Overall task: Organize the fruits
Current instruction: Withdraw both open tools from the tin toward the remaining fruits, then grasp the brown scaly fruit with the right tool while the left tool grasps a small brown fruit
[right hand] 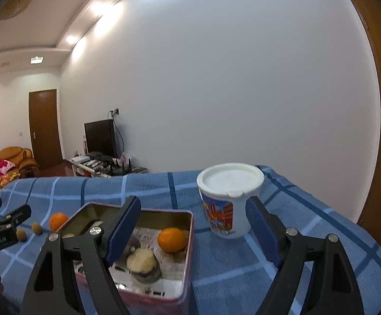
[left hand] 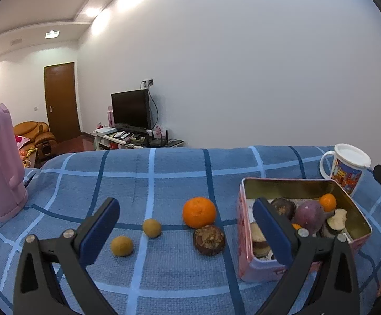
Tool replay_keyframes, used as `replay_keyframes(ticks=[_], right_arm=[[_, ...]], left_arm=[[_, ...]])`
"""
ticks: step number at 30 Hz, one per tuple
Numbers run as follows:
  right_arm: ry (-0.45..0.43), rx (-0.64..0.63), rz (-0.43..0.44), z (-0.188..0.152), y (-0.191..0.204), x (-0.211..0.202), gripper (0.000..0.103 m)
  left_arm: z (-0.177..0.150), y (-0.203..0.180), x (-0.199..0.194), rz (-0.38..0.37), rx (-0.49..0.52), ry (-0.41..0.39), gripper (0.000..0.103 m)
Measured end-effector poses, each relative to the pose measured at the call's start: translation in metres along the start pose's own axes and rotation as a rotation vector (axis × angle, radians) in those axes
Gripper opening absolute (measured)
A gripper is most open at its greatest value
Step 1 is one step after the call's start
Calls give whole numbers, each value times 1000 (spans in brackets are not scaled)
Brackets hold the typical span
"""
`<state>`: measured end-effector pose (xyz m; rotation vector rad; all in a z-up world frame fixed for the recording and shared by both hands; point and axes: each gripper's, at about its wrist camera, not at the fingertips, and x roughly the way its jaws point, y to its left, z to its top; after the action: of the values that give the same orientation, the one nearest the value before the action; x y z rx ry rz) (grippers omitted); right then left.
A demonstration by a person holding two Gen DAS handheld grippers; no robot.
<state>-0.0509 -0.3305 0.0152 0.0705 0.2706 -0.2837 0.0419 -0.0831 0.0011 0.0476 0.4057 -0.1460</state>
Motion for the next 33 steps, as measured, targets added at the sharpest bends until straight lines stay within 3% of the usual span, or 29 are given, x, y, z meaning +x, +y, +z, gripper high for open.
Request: replay_keyframes(ticks=[16,33], right_arm=[[47,-22,-85,-7,1,-20,83],[121,-109,77,-11,113,2,83]], left_arm=[[-9,41,-14,-11,-16,37,103],[-19,152,12,84,-201,201,103]])
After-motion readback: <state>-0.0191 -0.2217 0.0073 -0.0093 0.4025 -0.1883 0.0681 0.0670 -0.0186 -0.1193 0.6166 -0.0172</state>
